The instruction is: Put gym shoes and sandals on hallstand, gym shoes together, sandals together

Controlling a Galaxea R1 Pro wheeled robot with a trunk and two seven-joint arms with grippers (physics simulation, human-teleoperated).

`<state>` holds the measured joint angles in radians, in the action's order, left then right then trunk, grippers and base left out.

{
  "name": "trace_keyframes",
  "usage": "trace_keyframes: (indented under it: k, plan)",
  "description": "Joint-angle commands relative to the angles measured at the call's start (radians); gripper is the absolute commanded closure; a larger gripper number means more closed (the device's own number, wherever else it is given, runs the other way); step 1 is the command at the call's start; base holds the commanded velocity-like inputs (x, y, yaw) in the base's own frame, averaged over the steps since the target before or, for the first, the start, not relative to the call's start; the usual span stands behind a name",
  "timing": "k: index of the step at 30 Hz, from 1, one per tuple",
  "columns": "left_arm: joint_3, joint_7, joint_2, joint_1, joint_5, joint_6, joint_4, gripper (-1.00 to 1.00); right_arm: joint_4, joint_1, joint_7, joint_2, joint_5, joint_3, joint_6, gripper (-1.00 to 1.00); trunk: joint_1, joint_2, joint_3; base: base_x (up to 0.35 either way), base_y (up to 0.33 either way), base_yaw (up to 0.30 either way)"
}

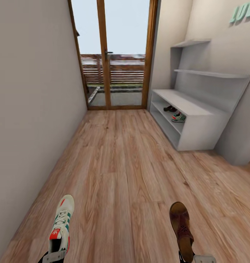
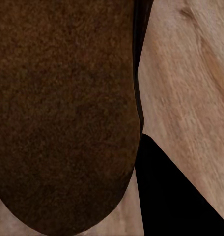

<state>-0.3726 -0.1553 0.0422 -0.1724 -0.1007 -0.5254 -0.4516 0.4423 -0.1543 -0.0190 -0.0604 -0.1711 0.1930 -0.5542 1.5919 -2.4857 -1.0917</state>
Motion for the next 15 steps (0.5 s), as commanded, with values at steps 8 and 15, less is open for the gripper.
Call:
trace_keyframes:
  k: [8, 15]
  plan:
    - [-0.009, -0.006, -0.001, -0.001, -0.010, -0.004, 0.001, 1.00, 0.000, -0.001, -0.001, 0.001, -0.007, 0.005, -0.003, 1.00, 0.000, 0.000, -0.001, 0.338, 0.108, 0.000]
    - [-0.008, -0.006, -0.001, -0.001, -0.010, -0.004, 0.001, 1.00, 0.000, -0.001, 0.000, 0.001, -0.007, 0.005, -0.003, 1.00, 0.000, 0.000, -0.001, 0.338, 0.090, 0.000]
